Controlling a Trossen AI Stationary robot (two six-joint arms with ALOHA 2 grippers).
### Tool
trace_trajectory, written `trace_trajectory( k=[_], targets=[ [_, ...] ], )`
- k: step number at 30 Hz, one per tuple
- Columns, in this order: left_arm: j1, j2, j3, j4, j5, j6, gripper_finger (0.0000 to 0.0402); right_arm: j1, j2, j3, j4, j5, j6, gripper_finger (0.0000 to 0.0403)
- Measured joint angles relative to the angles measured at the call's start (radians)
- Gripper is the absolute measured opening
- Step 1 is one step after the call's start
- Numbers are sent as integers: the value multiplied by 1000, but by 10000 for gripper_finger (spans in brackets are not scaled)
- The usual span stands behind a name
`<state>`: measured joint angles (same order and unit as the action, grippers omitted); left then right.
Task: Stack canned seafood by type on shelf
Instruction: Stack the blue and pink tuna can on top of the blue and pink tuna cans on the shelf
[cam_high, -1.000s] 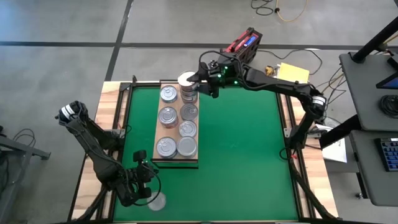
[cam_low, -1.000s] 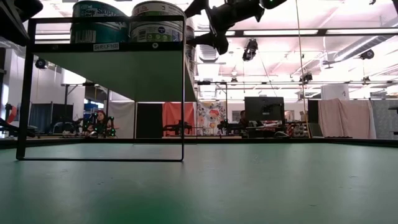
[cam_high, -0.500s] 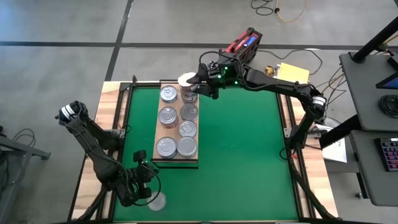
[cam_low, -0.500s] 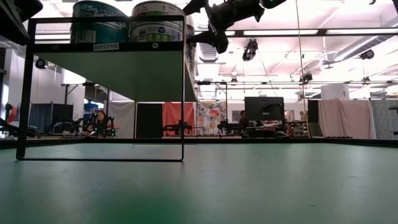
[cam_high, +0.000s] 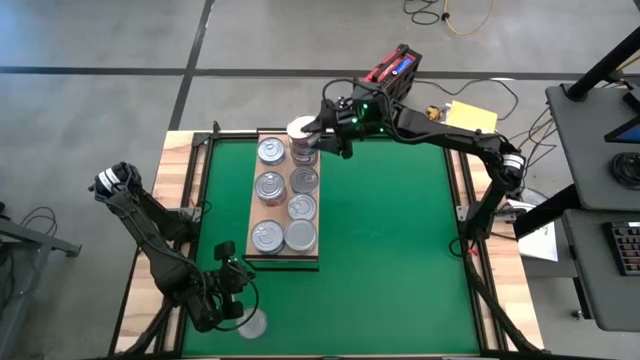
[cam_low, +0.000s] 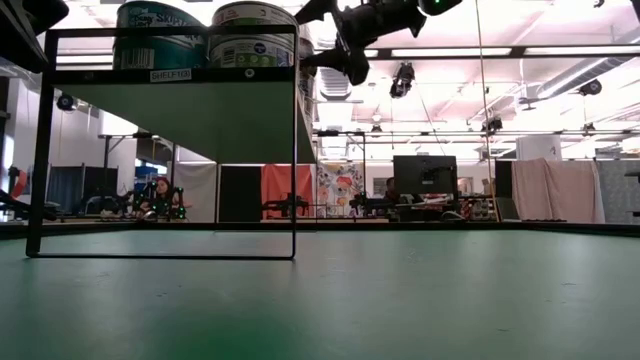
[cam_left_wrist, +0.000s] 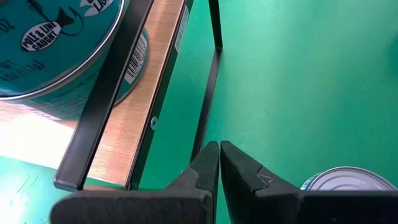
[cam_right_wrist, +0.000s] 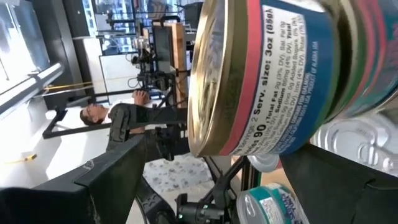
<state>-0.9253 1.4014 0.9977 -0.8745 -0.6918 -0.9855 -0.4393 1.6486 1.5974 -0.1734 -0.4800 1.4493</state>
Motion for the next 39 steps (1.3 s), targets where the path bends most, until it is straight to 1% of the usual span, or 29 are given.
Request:
trace_trajectory(
  k=[3, 7, 24, 28, 35, 39],
  targets=[
    [0, 0, 0, 0, 0, 0, 0, -1, 1, 0, 2, 1, 0, 354],
    [0, 0, 0, 0, -4, 0, 0, -5, 5, 0, 48, 6, -1, 354],
    [8, 0, 0, 9, -6, -2, 0, -8, 11, 0, 45, -17, -2, 354],
    [10, 0, 0, 12, -6, 0, 0, -4, 10, 0, 14, -67, 9, 354],
    [10, 0, 0, 12, -6, 3, 0, -16, 13, 0, 22, -74, 27, 354],
    [11, 0, 0, 13, -6, 4, 0, -26, 14, 0, 22, -129, 44, 354]
  ],
)
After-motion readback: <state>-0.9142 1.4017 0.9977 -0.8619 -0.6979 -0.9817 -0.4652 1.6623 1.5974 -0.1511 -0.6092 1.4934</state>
